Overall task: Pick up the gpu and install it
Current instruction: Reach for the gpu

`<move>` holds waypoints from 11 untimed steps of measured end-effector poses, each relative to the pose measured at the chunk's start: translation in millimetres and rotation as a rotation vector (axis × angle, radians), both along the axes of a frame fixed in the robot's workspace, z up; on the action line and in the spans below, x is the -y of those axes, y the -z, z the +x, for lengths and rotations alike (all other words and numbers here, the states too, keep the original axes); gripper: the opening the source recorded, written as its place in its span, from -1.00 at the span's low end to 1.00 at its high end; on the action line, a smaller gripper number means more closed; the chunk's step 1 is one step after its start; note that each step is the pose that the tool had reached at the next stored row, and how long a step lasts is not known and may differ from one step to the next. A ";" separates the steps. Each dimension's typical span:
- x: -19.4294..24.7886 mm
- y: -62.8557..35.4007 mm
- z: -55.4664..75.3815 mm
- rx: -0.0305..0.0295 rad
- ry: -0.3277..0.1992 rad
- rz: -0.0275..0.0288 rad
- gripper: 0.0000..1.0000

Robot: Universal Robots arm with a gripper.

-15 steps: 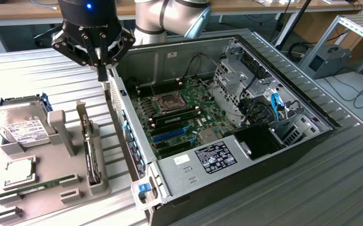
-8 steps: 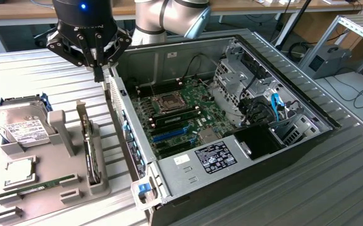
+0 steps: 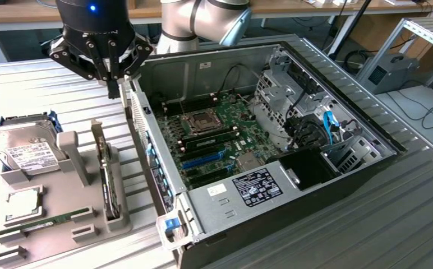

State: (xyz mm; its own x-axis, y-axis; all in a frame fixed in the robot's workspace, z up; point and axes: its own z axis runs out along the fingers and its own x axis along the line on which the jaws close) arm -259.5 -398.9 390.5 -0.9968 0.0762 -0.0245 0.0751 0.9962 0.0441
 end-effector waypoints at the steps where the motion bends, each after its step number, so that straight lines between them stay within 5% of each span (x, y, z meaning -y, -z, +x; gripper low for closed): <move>1: 0.0 0.0 -0.5 0.0000 0.000 0.0000 -0.79; 11: 0.0 0.2 -6.8 0.0000 0.000 0.0000 -0.79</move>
State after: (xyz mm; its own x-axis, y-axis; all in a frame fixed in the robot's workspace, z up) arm -266.3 -398.9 390.3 -0.9968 0.0763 -0.0245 0.0751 0.9962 0.0441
